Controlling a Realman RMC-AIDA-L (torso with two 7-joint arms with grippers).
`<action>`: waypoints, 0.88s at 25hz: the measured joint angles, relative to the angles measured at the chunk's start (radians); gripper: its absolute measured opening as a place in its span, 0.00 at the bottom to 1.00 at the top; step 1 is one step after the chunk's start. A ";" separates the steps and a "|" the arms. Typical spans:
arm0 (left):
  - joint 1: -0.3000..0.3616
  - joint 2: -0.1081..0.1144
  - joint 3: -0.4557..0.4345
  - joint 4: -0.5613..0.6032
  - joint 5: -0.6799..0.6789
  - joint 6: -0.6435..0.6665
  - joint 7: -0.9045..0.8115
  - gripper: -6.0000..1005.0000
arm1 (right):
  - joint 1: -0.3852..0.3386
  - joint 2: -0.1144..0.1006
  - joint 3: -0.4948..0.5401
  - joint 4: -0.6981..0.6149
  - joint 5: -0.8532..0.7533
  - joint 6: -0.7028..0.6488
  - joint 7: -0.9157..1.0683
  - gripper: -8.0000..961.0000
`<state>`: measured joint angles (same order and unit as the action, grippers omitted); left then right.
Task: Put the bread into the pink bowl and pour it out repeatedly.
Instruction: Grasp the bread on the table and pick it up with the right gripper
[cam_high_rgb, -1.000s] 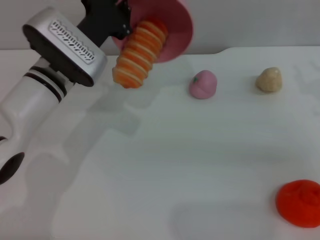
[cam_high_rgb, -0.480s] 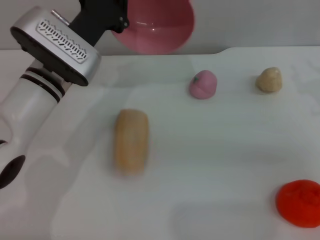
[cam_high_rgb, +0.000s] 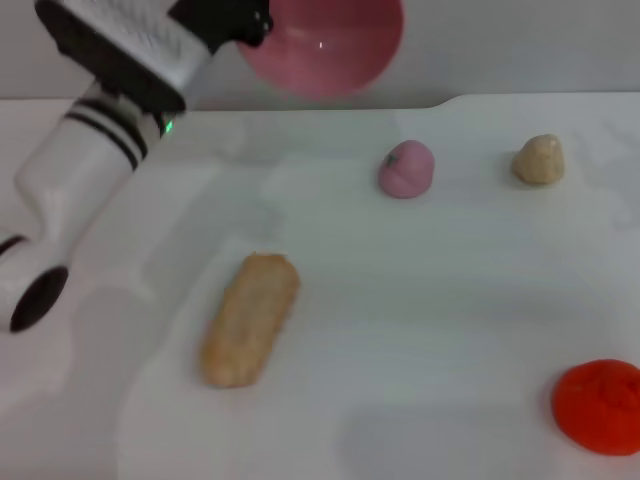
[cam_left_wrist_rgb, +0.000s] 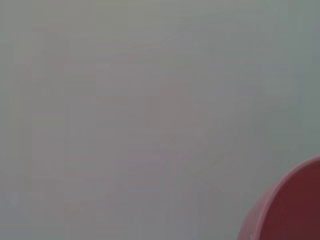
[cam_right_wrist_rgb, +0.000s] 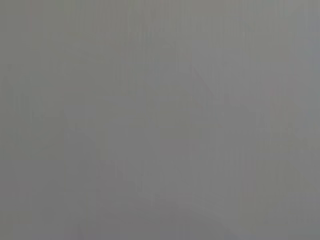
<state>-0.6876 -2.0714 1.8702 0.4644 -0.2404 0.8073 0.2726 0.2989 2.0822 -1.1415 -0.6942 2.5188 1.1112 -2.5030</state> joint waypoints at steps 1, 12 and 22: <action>-0.017 0.003 -0.015 0.000 -0.014 -0.035 -0.033 0.05 | 0.004 0.000 0.000 0.009 -0.001 -0.002 -0.002 0.50; -0.187 0.012 -0.192 0.011 -0.017 -0.430 -0.185 0.05 | 0.044 -0.004 0.008 0.121 -0.006 -0.025 -0.046 0.50; -0.244 0.017 -0.295 0.034 -0.018 -0.640 -0.291 0.05 | 0.055 -0.006 0.009 0.153 -0.006 -0.087 -0.054 0.50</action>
<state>-0.9319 -2.0542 1.5752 0.4987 -0.2588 0.1673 -0.0185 0.3539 2.0763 -1.1322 -0.5416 2.5128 1.0244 -2.5568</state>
